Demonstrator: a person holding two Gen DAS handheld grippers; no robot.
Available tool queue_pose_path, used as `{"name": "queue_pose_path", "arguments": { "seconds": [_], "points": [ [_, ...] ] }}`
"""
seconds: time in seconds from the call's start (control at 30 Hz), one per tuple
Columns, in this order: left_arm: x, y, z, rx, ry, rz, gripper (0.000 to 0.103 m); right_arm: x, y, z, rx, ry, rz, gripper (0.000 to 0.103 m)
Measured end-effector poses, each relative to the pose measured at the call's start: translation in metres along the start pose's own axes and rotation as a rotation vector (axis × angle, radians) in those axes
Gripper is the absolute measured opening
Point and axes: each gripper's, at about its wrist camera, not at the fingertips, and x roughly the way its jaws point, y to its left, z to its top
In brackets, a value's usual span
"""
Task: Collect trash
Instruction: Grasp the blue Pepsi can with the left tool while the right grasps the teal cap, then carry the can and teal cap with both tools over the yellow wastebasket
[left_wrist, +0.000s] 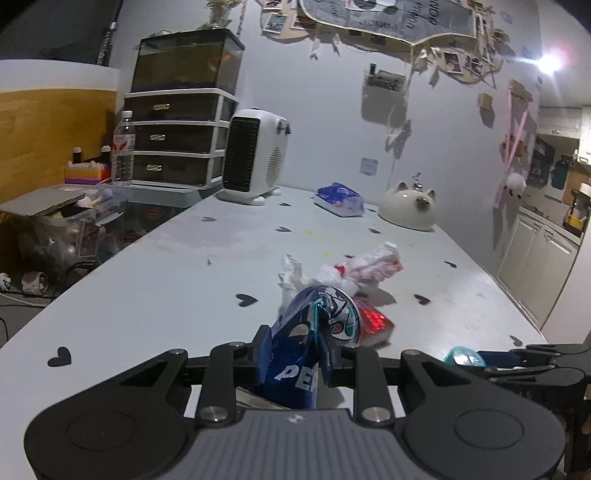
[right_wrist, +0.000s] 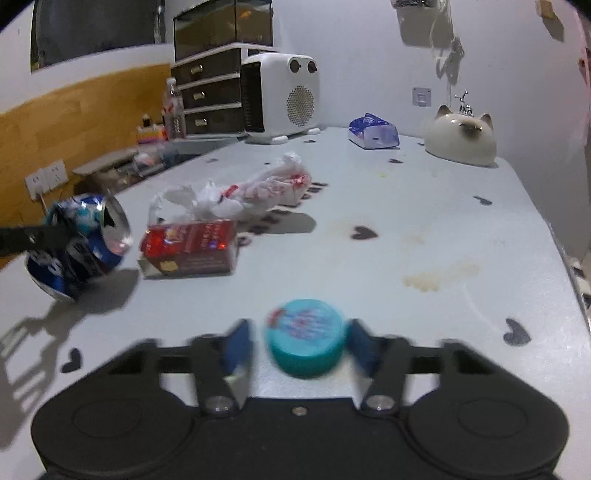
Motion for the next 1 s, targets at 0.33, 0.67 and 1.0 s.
{"name": "queue_pose_path", "arguments": {
  "seconds": [0.33,0.67,1.0],
  "points": [
    [-0.033,-0.039,-0.026,-0.008,-0.029,-0.066,0.024,-0.056,0.003,-0.031,0.08,-0.048,0.098,0.048],
    [-0.082,-0.1,-0.071,-0.074,-0.033,-0.244,0.024,-0.137,-0.01,-0.048,0.159,-0.158,0.146,0.048],
    [-0.11,-0.137,-0.086,0.025,0.019,-0.254,0.024,-0.173,-0.008,-0.052,0.123,-0.183,0.212,0.048]
  ]
}}
